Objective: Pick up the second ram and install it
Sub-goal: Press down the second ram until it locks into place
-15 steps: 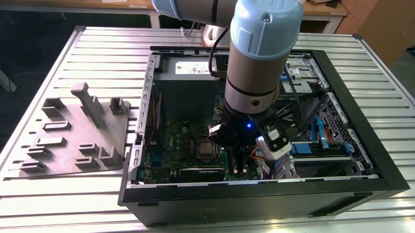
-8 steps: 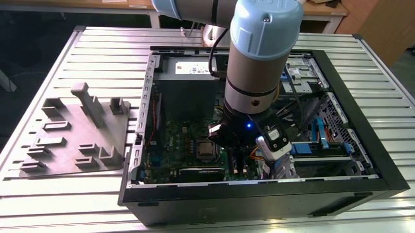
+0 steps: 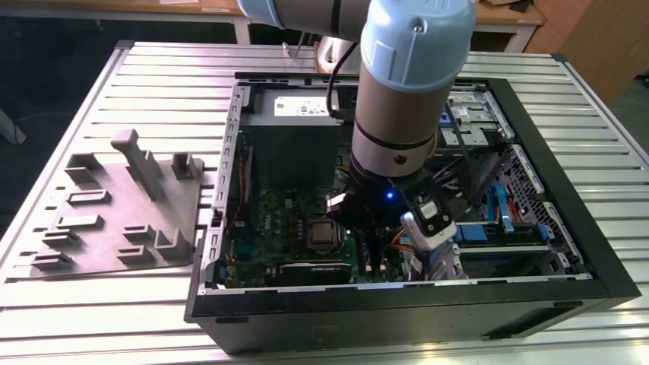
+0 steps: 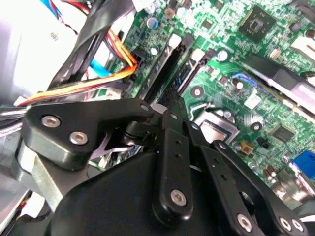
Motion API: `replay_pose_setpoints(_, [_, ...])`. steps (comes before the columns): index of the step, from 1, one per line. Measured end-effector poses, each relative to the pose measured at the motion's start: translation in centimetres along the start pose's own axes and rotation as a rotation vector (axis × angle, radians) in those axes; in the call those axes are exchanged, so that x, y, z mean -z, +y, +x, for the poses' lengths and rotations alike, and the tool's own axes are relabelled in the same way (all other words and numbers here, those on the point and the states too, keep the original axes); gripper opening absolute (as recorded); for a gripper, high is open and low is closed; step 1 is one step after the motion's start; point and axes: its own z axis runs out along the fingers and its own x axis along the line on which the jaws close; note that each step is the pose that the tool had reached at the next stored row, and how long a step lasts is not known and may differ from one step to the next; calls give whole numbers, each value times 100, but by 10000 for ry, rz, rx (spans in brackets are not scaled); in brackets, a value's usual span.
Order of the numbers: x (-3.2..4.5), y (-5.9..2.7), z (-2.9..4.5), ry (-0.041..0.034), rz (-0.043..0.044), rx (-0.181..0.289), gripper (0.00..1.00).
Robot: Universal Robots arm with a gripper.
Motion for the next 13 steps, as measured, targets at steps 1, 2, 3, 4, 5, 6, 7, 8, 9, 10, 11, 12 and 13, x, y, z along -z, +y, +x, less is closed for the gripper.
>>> replay_pose_setpoints(1, [28, -2, -1, 3, 13, 1, 10])
replay_pose_setpoints(2, [47, -2, -1, 2, 8, 0, 10])
replay_pose_setpoints(3, [70, -2, -2, 2, 9, 0, 10])
replay_pose_setpoints(4, [95, -3, -3, 3, 11, 0, 10])
replay_pose_setpoints(5, [121, -3, -4, 2, 10, 0, 10])
replay_pose_setpoints(6, [148, -4, -5, 3, 12, 0, 10])
replay_pose_setpoints(7, [178, -4, -6, 3, 13, 0, 10])
replay_pose_setpoints(8, [208, -4, -7, 3, 12, 0, 10])
replay_pose_setpoints(9, [227, -4, -8, 3, 11, 0, 10])
replay_pose_setpoints(10, [240, -5, -8, 3, 11, 0, 10])
replay_pose_setpoints(11, [248, -5, -9, 3, 12, 0, 10])
replay_pose_setpoints(12, [248, -4, -9, 1, 7, 0, 10])
replay_pose_setpoints(13, [250, -4, -9, 2, 8, 0, 10])
